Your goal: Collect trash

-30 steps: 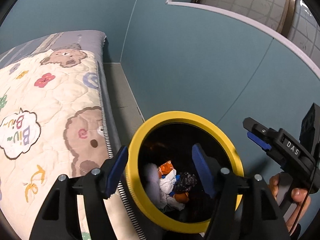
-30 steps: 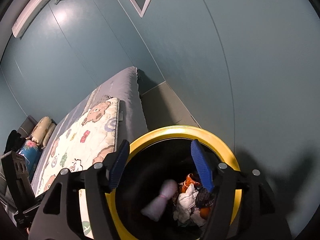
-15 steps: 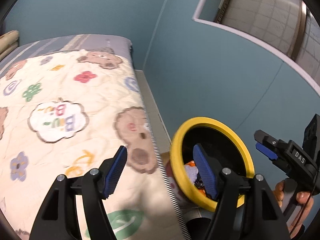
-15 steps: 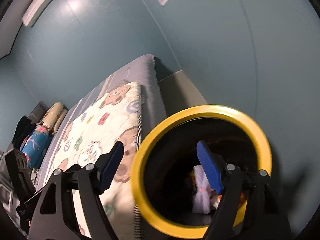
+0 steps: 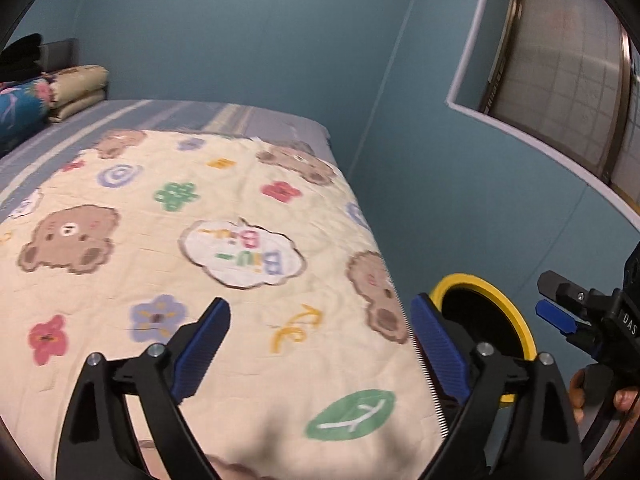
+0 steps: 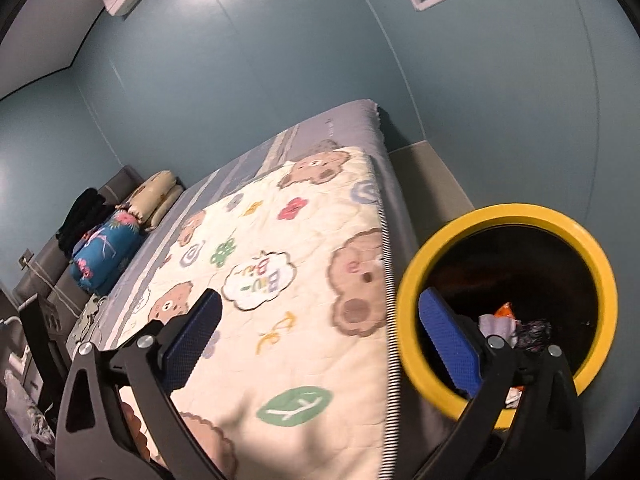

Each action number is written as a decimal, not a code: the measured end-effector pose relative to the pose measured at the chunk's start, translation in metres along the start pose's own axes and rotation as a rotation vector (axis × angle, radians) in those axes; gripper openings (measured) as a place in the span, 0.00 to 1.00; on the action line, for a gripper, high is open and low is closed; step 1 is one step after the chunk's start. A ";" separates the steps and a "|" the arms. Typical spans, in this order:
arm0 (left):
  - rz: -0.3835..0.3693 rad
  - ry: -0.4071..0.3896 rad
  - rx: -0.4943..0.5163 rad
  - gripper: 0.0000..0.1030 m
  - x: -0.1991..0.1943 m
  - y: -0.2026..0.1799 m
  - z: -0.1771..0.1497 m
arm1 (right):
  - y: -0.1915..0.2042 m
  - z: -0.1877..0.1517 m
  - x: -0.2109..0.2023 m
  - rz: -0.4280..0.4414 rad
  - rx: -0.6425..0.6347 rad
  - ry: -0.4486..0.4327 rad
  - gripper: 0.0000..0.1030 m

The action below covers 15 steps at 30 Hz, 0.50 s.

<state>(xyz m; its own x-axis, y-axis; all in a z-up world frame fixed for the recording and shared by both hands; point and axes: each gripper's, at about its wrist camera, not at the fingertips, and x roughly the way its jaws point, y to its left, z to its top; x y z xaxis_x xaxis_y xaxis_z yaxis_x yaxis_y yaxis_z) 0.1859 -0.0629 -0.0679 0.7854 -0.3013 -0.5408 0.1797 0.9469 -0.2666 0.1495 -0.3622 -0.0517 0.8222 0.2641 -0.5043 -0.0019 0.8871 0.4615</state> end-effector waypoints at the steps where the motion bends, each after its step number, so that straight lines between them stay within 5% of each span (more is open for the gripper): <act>1: 0.008 -0.010 -0.001 0.90 -0.005 0.004 0.000 | 0.009 -0.002 0.000 -0.001 -0.013 0.008 0.92; 6: 0.053 -0.074 0.004 0.92 -0.038 0.021 -0.002 | 0.042 -0.012 -0.007 0.056 -0.058 0.011 0.92; 10: 0.088 -0.130 0.029 0.92 -0.063 0.027 -0.008 | 0.065 -0.023 -0.017 0.003 -0.090 0.027 0.92; 15: 0.099 -0.184 0.078 0.92 -0.096 0.024 -0.023 | 0.089 -0.041 -0.042 -0.067 -0.184 -0.063 0.92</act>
<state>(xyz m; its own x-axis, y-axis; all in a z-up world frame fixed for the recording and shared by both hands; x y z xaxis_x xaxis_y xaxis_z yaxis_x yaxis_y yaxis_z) 0.1012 -0.0140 -0.0406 0.8950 -0.1880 -0.4045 0.1361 0.9787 -0.1536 0.0916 -0.2786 -0.0193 0.8581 0.1828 -0.4799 -0.0453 0.9578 0.2838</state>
